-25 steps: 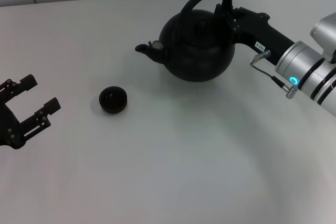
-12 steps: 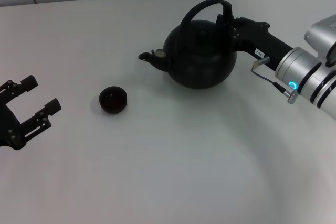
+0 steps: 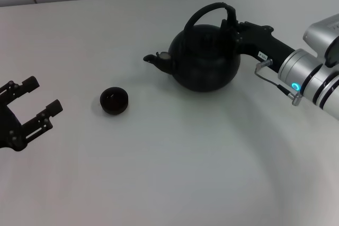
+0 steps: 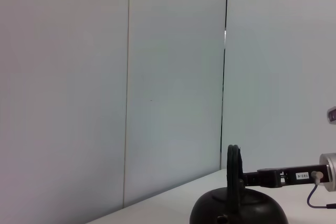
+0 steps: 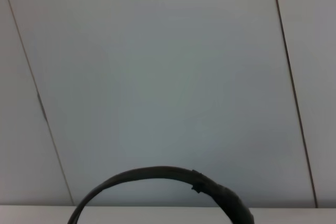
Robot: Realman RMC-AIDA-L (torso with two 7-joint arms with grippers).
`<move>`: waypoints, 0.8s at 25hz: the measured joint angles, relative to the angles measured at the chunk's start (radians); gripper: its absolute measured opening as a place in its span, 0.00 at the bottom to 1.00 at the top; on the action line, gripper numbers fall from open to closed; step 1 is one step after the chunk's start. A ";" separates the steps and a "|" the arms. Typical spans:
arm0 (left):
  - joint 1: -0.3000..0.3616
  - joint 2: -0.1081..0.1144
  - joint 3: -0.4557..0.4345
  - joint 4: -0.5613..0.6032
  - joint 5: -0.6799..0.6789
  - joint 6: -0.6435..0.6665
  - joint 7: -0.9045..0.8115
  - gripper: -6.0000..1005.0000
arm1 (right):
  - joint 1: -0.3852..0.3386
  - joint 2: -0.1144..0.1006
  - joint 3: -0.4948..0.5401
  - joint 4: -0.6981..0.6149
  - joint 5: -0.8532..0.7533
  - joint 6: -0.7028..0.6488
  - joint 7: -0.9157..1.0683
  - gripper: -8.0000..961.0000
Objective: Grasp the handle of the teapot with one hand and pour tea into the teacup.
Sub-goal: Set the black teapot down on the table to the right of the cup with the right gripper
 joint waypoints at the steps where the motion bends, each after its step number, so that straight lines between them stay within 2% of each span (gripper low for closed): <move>1: 0.000 0.000 0.000 0.000 0.000 0.000 0.000 0.70 | 0.000 0.000 0.000 0.000 0.000 0.000 0.000 0.12; 11: -0.001 0.000 -0.001 0.000 0.000 -0.001 0.000 0.70 | 0.001 -0.002 -0.027 -0.007 -0.020 -0.020 -0.026 0.12; 20: 0.001 0.000 -0.003 -0.002 0.000 0.001 0.000 0.70 | -0.005 -0.003 -0.028 -0.015 -0.020 -0.025 -0.026 0.16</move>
